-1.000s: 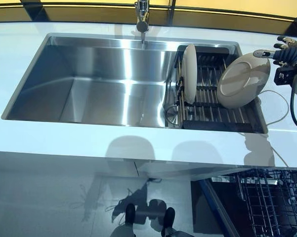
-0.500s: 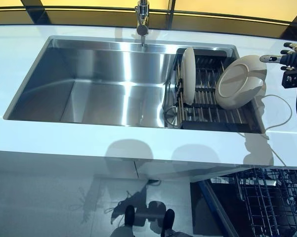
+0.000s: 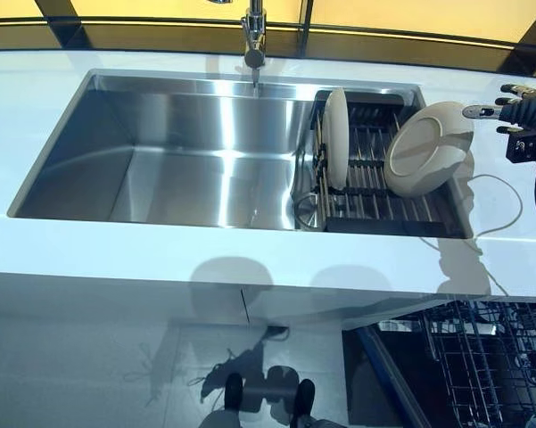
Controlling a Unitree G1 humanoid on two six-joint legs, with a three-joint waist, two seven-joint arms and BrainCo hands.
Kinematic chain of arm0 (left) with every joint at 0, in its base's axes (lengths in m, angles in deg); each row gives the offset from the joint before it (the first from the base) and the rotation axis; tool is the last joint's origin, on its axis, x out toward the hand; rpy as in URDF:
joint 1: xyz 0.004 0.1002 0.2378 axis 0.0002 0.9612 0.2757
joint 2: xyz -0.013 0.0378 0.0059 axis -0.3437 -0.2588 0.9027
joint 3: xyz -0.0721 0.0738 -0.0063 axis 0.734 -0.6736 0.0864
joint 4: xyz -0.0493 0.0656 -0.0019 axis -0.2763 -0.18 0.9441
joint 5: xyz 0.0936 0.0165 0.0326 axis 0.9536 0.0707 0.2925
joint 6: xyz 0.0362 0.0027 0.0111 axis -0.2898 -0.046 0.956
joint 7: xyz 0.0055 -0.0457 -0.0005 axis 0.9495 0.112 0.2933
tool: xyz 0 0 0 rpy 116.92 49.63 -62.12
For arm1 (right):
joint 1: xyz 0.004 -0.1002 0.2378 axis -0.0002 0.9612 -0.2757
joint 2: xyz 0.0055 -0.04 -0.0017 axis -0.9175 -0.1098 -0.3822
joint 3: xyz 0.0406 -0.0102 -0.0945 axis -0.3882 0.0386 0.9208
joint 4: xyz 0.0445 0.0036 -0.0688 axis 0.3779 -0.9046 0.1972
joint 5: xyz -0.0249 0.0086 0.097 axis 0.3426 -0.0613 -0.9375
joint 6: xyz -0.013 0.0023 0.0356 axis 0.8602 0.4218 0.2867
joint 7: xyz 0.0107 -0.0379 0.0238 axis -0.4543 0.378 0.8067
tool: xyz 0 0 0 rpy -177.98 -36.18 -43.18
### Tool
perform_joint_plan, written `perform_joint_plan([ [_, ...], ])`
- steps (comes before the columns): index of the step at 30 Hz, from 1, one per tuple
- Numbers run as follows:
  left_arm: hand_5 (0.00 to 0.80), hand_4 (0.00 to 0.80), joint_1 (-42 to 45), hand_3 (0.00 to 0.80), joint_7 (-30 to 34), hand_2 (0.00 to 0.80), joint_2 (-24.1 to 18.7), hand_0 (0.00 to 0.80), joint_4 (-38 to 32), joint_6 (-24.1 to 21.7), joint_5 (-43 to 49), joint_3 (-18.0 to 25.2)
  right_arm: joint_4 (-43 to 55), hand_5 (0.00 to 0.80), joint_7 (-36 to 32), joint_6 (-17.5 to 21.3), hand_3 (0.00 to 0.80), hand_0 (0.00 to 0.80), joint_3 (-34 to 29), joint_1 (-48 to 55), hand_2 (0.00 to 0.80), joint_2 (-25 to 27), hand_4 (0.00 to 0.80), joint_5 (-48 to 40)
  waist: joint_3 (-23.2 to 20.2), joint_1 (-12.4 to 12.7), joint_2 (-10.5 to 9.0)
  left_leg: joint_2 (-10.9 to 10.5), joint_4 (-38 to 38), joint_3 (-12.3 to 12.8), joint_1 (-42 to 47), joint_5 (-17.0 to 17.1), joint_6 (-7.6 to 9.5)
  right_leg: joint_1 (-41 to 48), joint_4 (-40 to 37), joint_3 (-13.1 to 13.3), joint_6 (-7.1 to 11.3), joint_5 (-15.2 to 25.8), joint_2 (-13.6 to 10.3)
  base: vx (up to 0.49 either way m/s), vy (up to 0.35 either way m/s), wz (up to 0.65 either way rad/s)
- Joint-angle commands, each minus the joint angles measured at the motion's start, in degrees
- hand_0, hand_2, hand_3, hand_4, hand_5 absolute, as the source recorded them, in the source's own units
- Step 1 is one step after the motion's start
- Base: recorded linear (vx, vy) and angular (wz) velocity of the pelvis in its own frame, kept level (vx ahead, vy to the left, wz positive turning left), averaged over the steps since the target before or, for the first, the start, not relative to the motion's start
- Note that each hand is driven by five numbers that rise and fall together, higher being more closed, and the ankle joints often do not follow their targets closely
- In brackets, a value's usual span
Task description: Take plates into dishwasher
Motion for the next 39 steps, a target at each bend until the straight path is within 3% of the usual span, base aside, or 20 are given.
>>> perform_joint_plan([
  [1, 0.000, 0.000, 1.46, 0.000, 0.64, 0.000, -2.60, 0.000, 2.87, -0.43, -1.57, -2.14, -0.59, 0.000, -0.35, 1.16, 0.000, 0.000, 3.10, -3.20, 0.000, 1.85, 0.000, 0.78, -1.18, 0.25, -0.11, -0.80, -0.24, 0.72, -1.88, -3.83, 0.79, 0.91, -0.07, -1.59, 2.51, -4.46, -0.85, 0.000, 0.000, 0.00],
  [25, 0.000, 0.000, 1.98, 0.000, -1.68, 0.000, -2.51, 0.000, 0.36, -3.60, -3.15, -1.77, 0.09, 0.000, -2.27, -0.86, 0.000, 0.000, 0.85, 0.33, 0.000, 1.00, 0.000, -0.68, -0.26, 0.17, 0.86, -0.98, -0.24, 0.72, -2.18, -3.65, 0.77, 0.36, -0.07, -1.69, 2.53, -4.21, -1.07, 0.000, 0.000, 0.00],
  [39, 0.000, 0.000, 2.41, 0.000, -0.17, 0.000, -2.28, 0.000, -1.11, -4.94, -4.39, -1.86, -0.04, 0.000, -2.21, 1.01, 0.000, 0.000, -0.27, 1.15, 0.000, -0.32, 0.000, -3.38, 0.40, 0.70, 1.30, -1.09, -0.24, 0.45, -2.50, -3.49, 0.75, 0.22, -0.07, -2.21, 2.36, -4.21, -1.16, 0.000, 0.000, 0.00],
])
